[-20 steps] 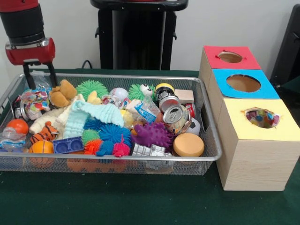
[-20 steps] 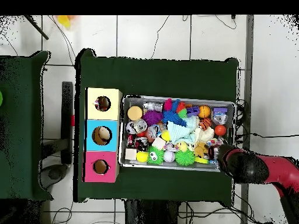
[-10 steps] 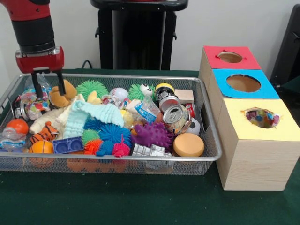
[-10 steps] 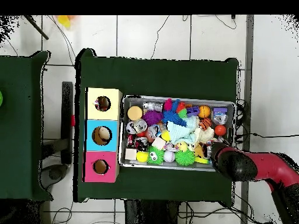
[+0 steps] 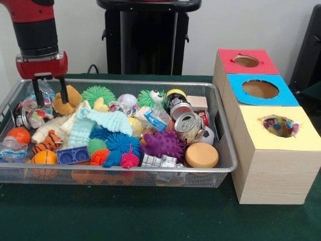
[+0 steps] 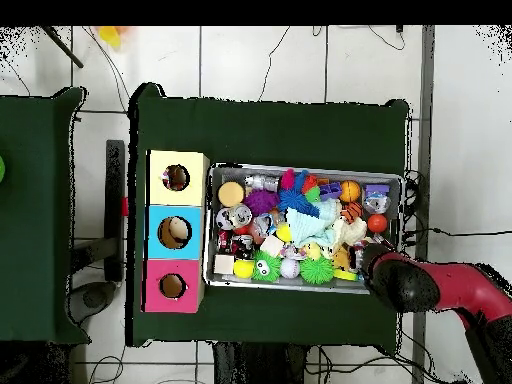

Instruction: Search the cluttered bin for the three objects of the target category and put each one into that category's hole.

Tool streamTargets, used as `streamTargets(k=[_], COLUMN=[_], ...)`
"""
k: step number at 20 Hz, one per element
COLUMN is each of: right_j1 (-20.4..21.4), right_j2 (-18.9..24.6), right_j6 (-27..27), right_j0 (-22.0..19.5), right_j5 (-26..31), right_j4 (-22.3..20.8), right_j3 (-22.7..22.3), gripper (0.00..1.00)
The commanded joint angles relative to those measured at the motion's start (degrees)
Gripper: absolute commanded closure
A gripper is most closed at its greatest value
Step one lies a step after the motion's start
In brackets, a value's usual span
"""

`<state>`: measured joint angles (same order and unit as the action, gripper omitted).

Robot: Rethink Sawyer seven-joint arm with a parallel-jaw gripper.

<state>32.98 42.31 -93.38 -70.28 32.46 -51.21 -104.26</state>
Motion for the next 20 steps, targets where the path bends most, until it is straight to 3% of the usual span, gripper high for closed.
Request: streamTargets(k=[1, 8, 14, 20], right_j1=[5.11, 7.99, 0.71, -1.30], right_j2=[-0.91, 0.40, -1.96, -6.06], right_j6=[7.21, 9.94, 7.19, 0.62], right_j0=[-2.12, -3.51, -0.92, 1.47], right_j5=[0.24, 3.29, -0.56, -6.41], right_j4=[-0.72, 1.60, -2.85, -7.04], right_j3=[1.53, 1.20, 4.68, 3.07], gripper=[0.00, 0.00, 0.00, 0.00])
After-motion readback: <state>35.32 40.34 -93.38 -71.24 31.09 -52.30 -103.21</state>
